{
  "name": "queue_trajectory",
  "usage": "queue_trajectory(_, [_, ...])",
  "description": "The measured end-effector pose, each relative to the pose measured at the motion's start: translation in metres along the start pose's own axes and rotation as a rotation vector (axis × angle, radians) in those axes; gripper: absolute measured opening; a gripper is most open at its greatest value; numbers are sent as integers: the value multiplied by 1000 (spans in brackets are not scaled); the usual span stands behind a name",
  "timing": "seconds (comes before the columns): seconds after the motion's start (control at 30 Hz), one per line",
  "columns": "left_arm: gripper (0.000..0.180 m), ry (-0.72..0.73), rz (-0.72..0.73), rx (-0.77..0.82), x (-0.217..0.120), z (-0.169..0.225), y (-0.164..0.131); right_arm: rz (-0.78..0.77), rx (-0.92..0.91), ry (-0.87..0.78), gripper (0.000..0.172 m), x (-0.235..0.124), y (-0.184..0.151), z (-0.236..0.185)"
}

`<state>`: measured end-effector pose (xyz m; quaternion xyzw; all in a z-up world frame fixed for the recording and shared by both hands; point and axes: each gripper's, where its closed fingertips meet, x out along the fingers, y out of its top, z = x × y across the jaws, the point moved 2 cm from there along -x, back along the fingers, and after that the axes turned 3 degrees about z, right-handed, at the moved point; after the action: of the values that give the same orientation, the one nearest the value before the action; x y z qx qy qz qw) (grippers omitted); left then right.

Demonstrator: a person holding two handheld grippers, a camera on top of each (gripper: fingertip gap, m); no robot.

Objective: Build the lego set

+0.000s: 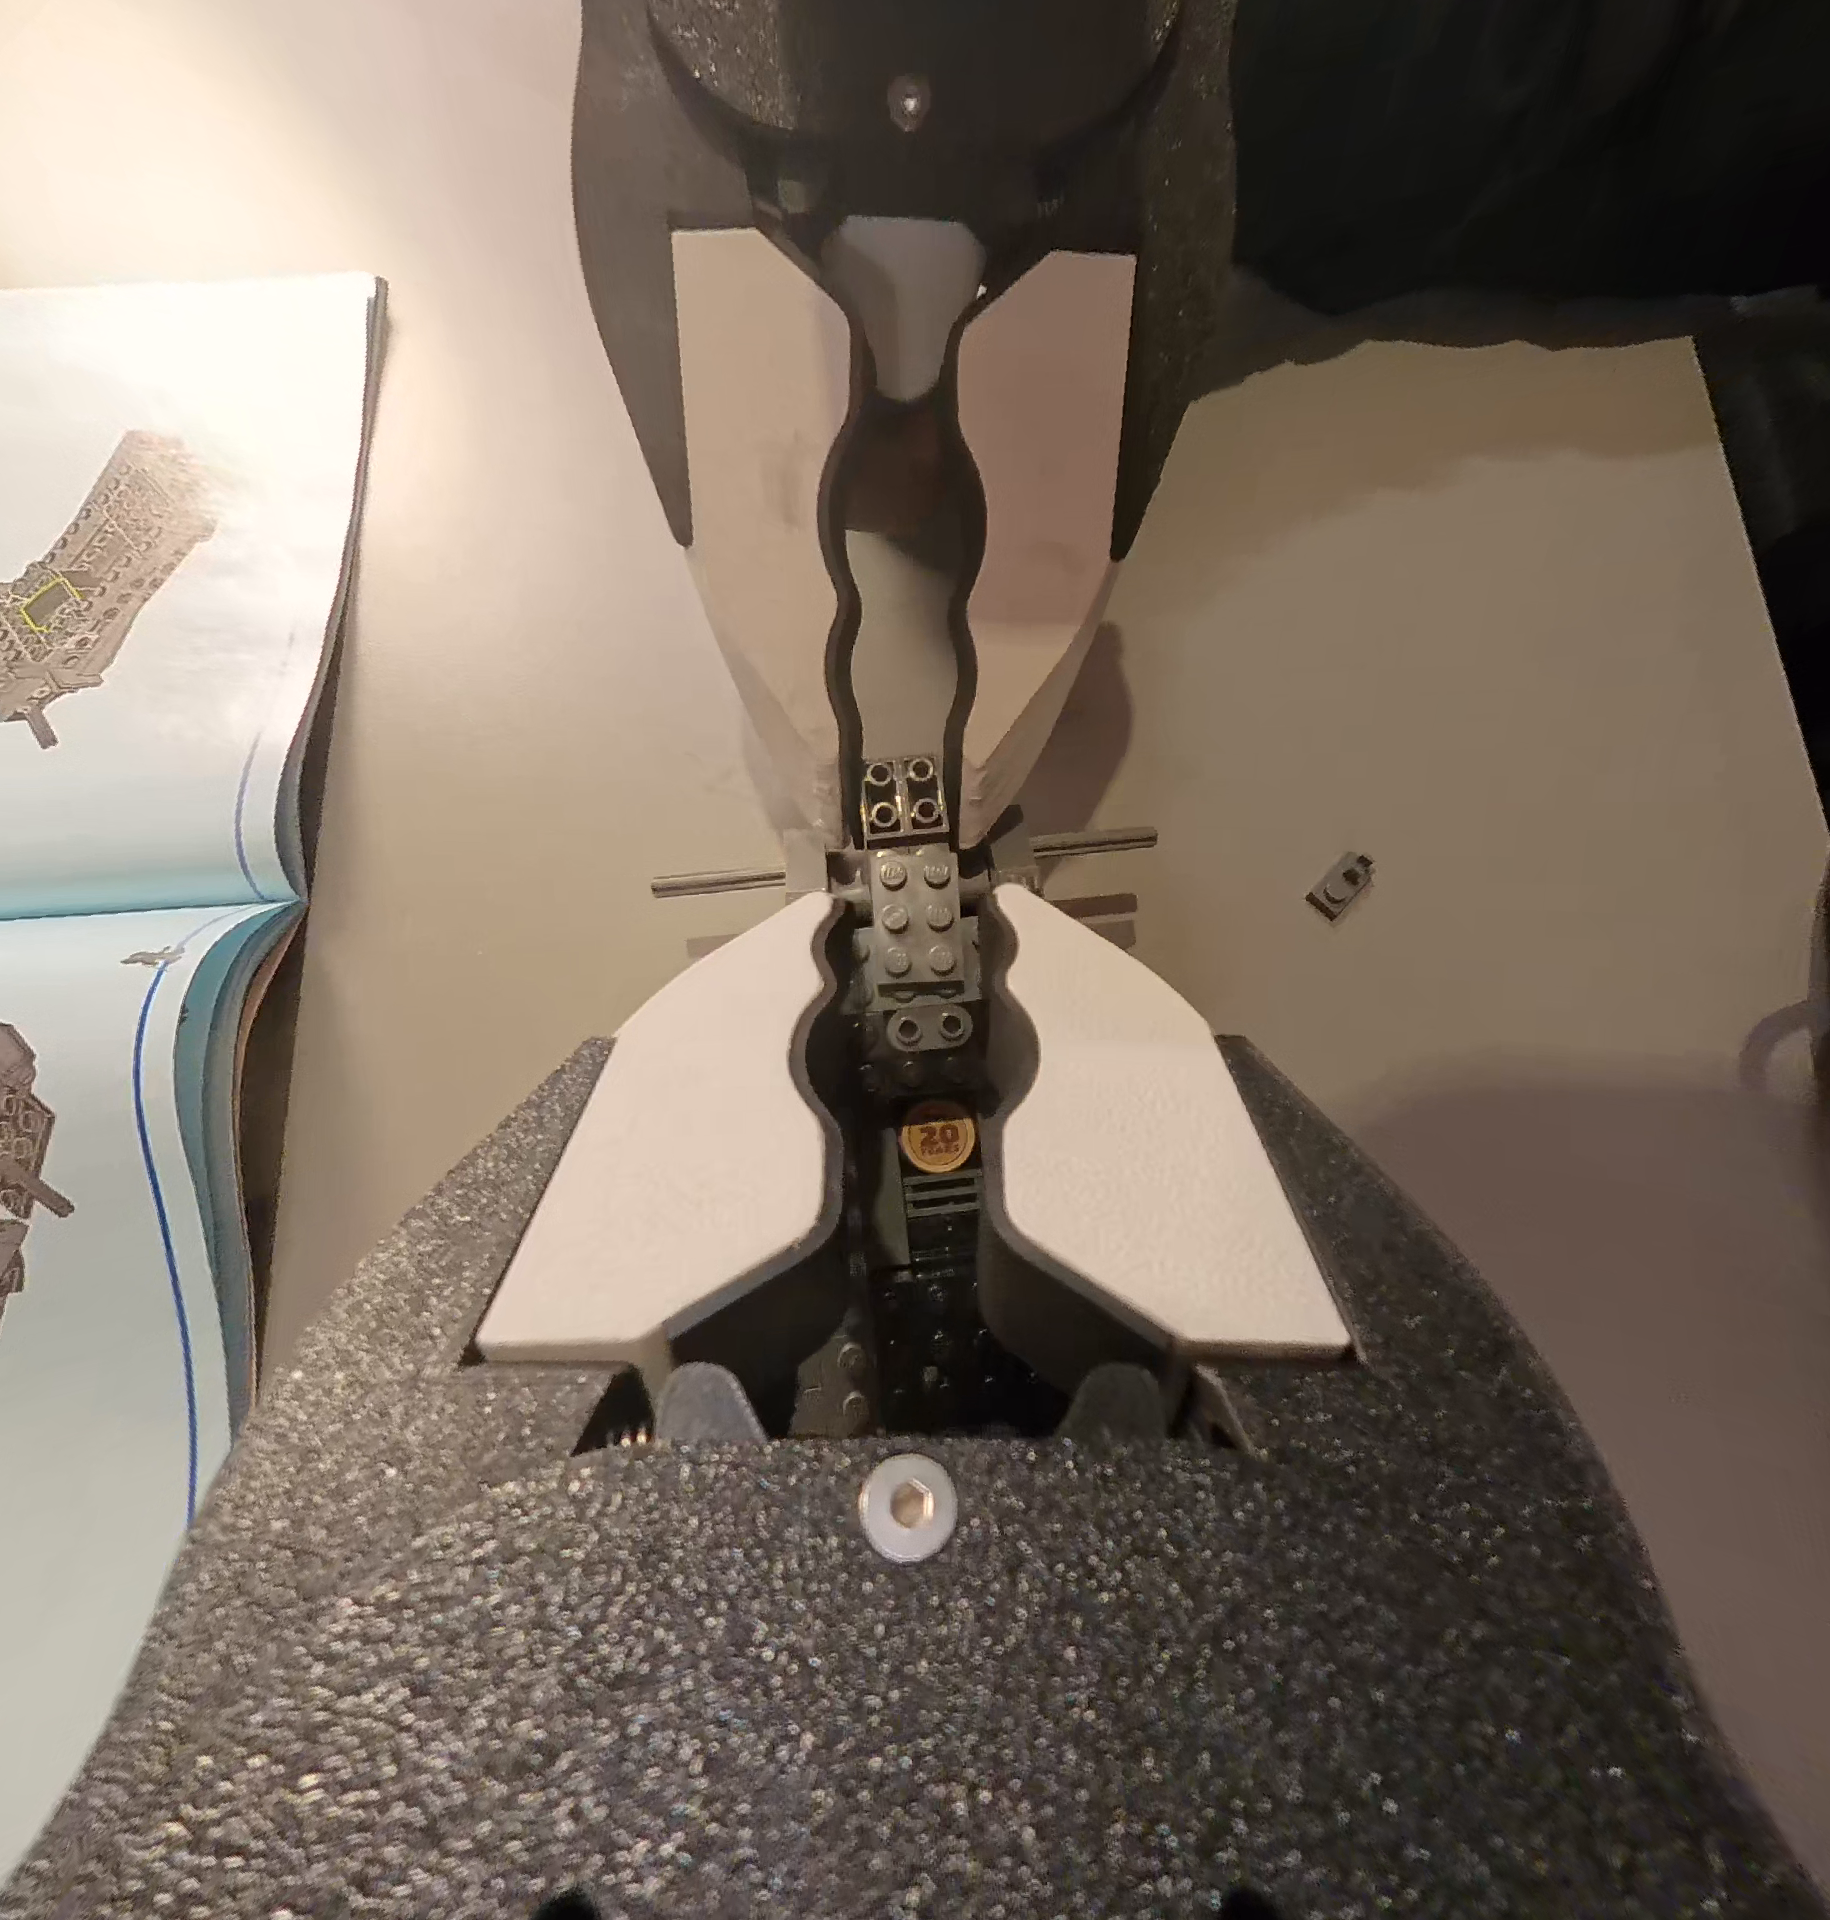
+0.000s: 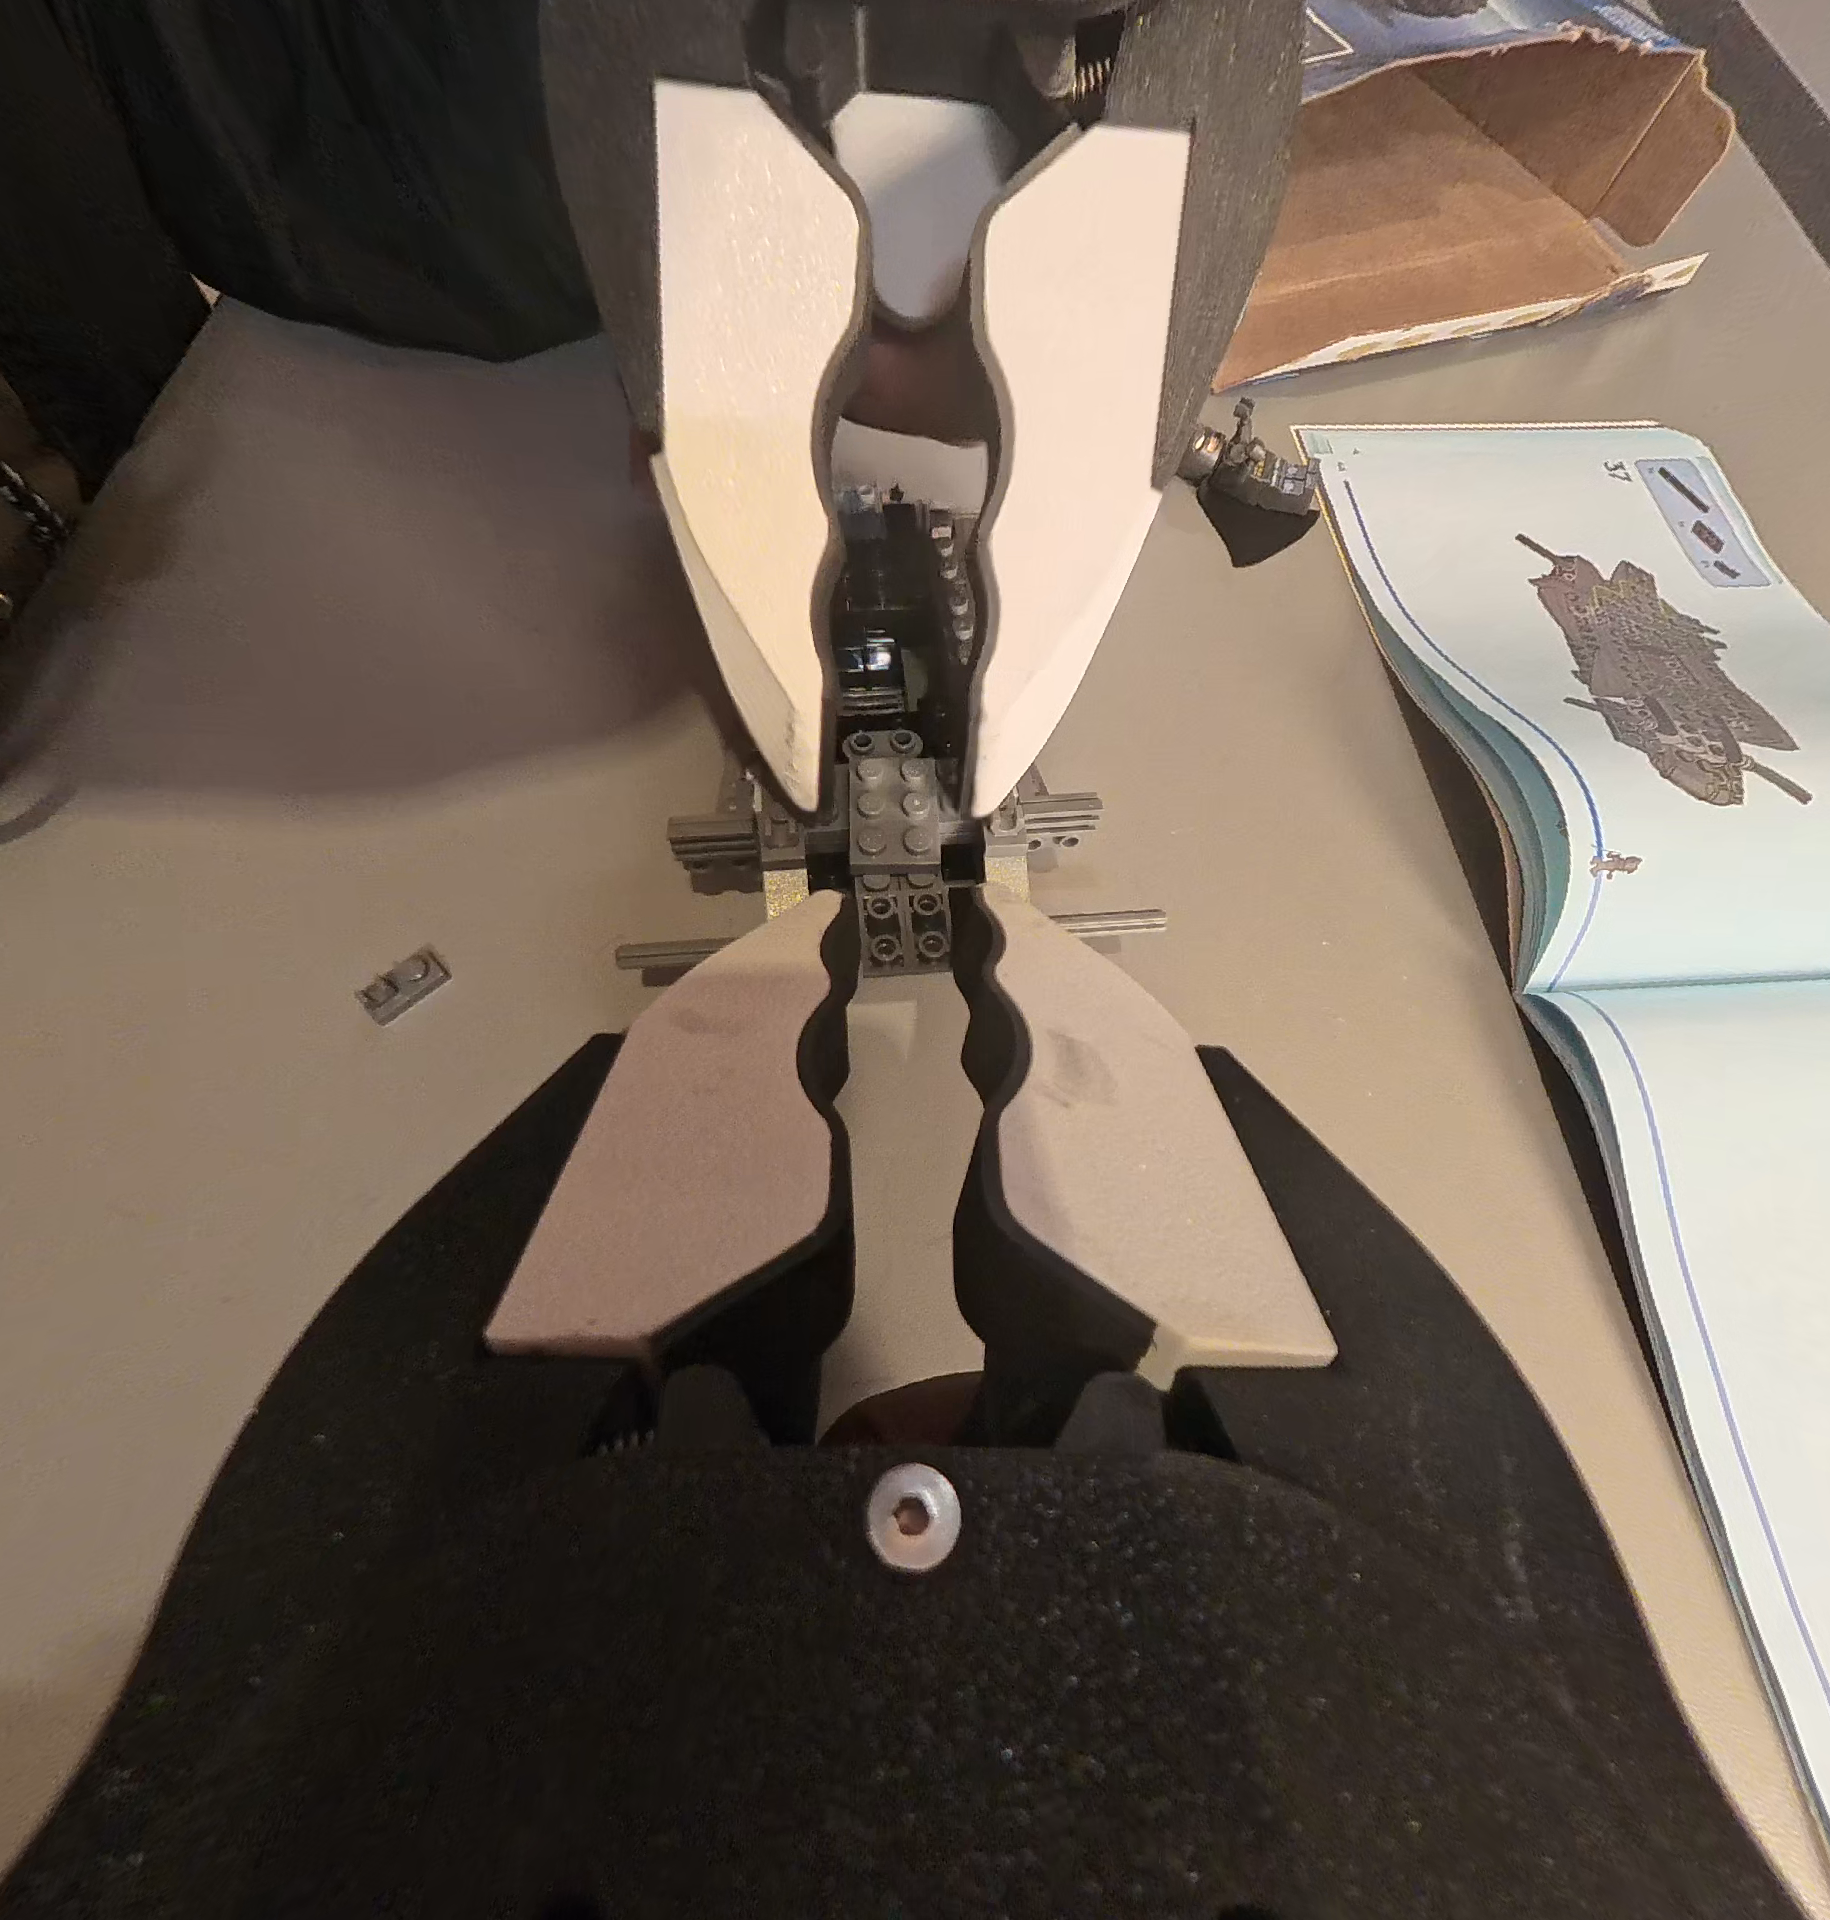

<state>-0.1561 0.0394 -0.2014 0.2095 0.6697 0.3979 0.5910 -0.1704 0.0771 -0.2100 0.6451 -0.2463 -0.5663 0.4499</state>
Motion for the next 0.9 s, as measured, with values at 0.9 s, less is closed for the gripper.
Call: queue_trajectory(0.9, [11,-24,-6,-26,-5,-2,-4,4,0,2,17,1,0,1])
